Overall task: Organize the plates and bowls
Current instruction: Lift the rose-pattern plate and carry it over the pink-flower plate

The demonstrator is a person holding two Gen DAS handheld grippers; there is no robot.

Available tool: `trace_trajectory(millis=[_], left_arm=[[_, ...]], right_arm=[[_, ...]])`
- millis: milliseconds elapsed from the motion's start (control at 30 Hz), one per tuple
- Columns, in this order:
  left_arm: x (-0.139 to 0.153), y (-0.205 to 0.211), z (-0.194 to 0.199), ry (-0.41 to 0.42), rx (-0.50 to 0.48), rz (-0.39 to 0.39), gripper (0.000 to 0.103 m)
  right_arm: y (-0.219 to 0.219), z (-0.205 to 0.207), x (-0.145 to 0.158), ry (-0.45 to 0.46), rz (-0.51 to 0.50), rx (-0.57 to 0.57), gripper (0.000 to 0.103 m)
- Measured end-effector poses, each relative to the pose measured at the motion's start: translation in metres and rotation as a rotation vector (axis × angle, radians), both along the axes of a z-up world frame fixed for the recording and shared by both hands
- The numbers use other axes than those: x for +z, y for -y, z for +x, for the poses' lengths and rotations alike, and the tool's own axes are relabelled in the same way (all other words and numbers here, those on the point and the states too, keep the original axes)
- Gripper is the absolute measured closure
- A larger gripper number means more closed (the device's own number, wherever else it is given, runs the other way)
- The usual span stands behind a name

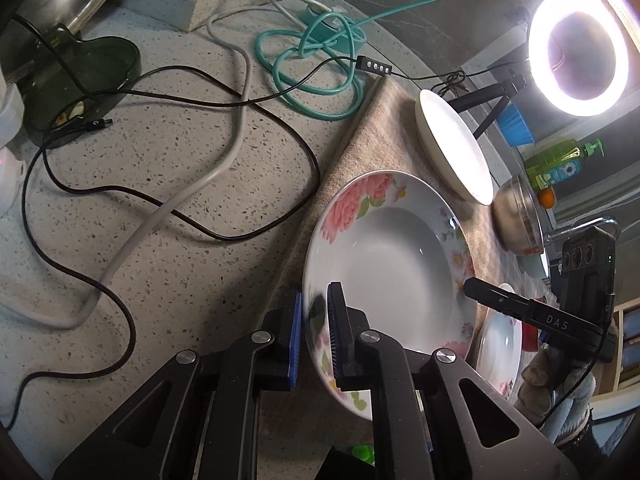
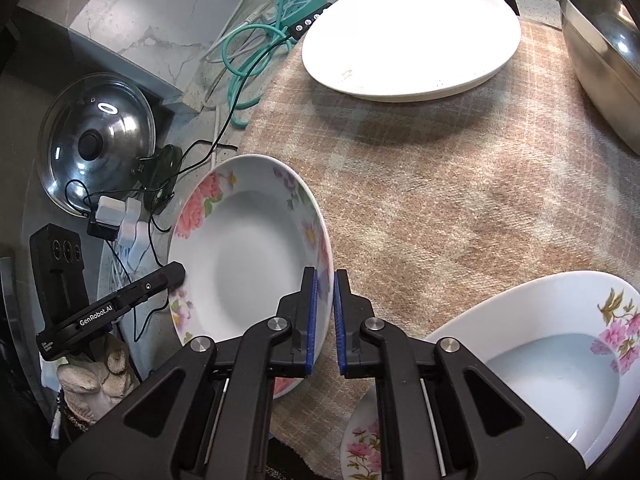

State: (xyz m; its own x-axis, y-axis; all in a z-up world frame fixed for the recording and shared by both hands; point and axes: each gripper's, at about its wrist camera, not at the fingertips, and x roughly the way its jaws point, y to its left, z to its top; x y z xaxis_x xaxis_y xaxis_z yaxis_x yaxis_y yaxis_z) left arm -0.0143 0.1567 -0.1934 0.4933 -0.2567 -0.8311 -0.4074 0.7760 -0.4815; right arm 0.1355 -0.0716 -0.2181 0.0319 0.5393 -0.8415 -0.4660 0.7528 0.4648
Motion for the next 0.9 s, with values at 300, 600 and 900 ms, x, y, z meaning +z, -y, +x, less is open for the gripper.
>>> trace_trajectory(millis=[300, 600, 900], left_arm=[[0.008, 0.003, 0.001, 0.009, -0.009, 0.017, 0.093], [0.029, 0.016, 0.005, 0.053, -0.039, 0.021, 0.092], [0.046, 0.049, 0.021, 0.097, -0.119, 0.012, 0.092]], right_arm=[[0.004, -0.005, 0.004, 0.009, -0.006, -0.014, 0.095], [0.03, -0.011, 0.024, 0.025, 0.024, -0.054, 0.095], [0.08, -0.018, 0.038, 0.03, 0.041, -0.135, 0.095]])
